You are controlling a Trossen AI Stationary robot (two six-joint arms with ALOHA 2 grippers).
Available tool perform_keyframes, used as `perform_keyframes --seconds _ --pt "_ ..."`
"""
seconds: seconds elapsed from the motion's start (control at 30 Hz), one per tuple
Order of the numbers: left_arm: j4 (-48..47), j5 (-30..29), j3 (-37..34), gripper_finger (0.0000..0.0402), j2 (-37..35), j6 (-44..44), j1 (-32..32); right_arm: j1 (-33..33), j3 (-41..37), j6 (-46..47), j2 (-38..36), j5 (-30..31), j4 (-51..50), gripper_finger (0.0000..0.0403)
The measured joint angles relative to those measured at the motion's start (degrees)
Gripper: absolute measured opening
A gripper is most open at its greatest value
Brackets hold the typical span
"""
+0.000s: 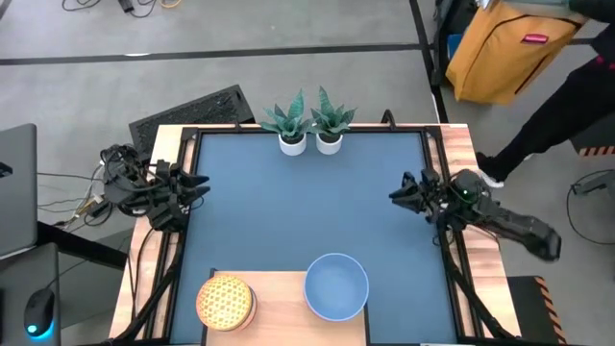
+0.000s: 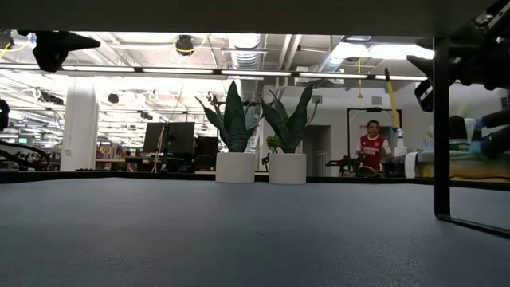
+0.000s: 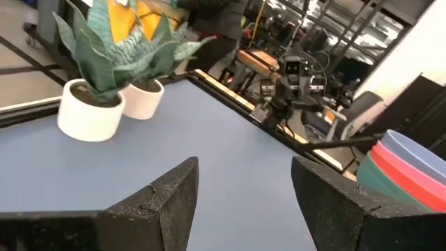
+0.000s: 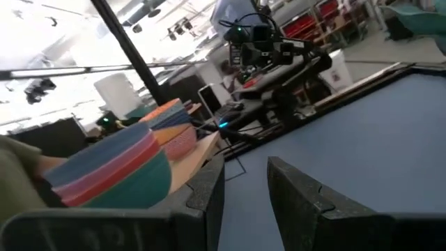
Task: Place and stack bowls onto a shelf
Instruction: Return to Home Position
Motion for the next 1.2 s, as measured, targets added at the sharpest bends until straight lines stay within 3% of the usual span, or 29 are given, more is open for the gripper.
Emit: perform_keyframes --seconds 0.13,0.23,0.33,0.47,0.63,0.83,0.93,1.03,1.13,1.2 --pt "-0.32 1.23 0.0 0.0215 0.0 0.16 0.0 16.26 -0.02 -7.71 -2.36 16.94 -3.27 0.0134" --pt "-2.0 0.93 0.0 0.0215 0.0 0.51 0.0 25.68 -0.04 -15.98 -2.47 26.1 -3.51 0.0134" --pt "-4.07 -0.81 0.0 0.0215 0.0 -0.01 0.0 31.54 -0.04 -24.57 -2.48 33.51 -4.58 0.0134" --pt "-5.47 -1.9 -1.32 0.0215 0.0 -0.07 0.01 33.82 -0.04 -30.28 -2.49 42.9 -7.3 0.0134" --pt "-5.17 -6.57 -6.61 0.0215 0.0 -5.27 0.01 32.86 -0.07 -30.96 -2.47 44.09 -10.44 0.0134" --pt "-3.33 -7.9 -17.2 0.0215 0.09 -21.46 -0.05 31.4 -0.09 -32.13 -2.47 44.07 -10.61 0.0134" --pt "4.08 -8.17 -18.55 0.0215 0.0 -15.32 -0.49 30.29 -0.11 -32.95 -2.47 44.22 -10.15 0.0134" --pt "8.76 -1.12 -17.9 0.0215 -0.08 -11.32 -1.22 28.9 -0.11 -33.11 -2.47 44.28 -10.35 0.0134" --pt "7.58 10.75 -18.05 0.0215 0.09 -13.68 -1.96 27.52 -0.11 -33.54 -2.47 44.31 -10.87 0.0134" --pt "6.47 15.12 -18.05 0.0215 0.04 -14.5 -2.49 26.85 -0.11 -33.55 -2.46 44.29 -11.02 0.0134"
